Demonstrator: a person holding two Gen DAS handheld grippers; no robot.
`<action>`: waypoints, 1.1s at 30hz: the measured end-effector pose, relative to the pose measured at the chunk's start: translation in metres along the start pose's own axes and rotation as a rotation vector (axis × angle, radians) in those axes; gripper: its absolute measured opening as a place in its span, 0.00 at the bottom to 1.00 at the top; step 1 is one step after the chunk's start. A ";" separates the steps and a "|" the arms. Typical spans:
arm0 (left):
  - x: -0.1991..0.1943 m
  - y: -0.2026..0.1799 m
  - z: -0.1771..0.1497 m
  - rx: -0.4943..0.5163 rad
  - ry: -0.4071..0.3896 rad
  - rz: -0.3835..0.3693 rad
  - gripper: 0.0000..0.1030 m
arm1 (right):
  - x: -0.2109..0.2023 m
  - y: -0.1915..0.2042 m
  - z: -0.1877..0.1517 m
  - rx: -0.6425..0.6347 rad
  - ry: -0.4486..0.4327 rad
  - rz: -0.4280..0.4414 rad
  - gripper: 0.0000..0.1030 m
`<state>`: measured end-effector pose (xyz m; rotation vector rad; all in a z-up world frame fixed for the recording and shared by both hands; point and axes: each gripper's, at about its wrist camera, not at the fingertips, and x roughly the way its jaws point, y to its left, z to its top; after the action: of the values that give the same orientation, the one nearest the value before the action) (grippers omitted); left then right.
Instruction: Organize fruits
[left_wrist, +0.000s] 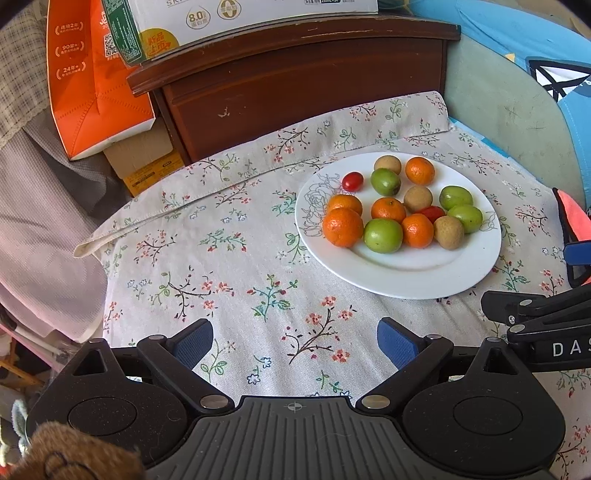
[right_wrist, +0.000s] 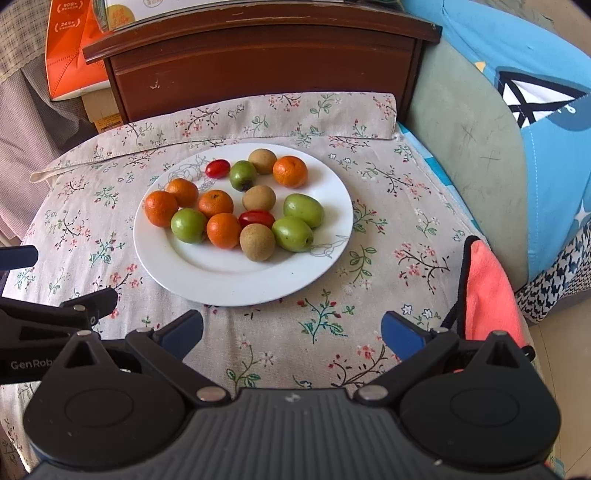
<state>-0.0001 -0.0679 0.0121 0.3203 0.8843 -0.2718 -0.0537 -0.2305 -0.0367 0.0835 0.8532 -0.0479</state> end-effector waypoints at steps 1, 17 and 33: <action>-0.001 0.000 -0.001 0.004 0.000 -0.001 0.94 | -0.001 0.000 -0.001 -0.005 -0.001 0.001 0.99; -0.015 0.011 -0.022 0.031 -0.008 -0.010 0.94 | -0.020 0.010 -0.035 -0.187 -0.015 0.158 0.99; -0.018 0.029 -0.023 -0.056 -0.011 -0.040 0.94 | -0.019 0.065 -0.087 -0.523 -0.066 0.465 0.99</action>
<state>-0.0169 -0.0312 0.0179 0.2495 0.8864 -0.2848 -0.1263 -0.1574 -0.0755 -0.2114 0.7403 0.6037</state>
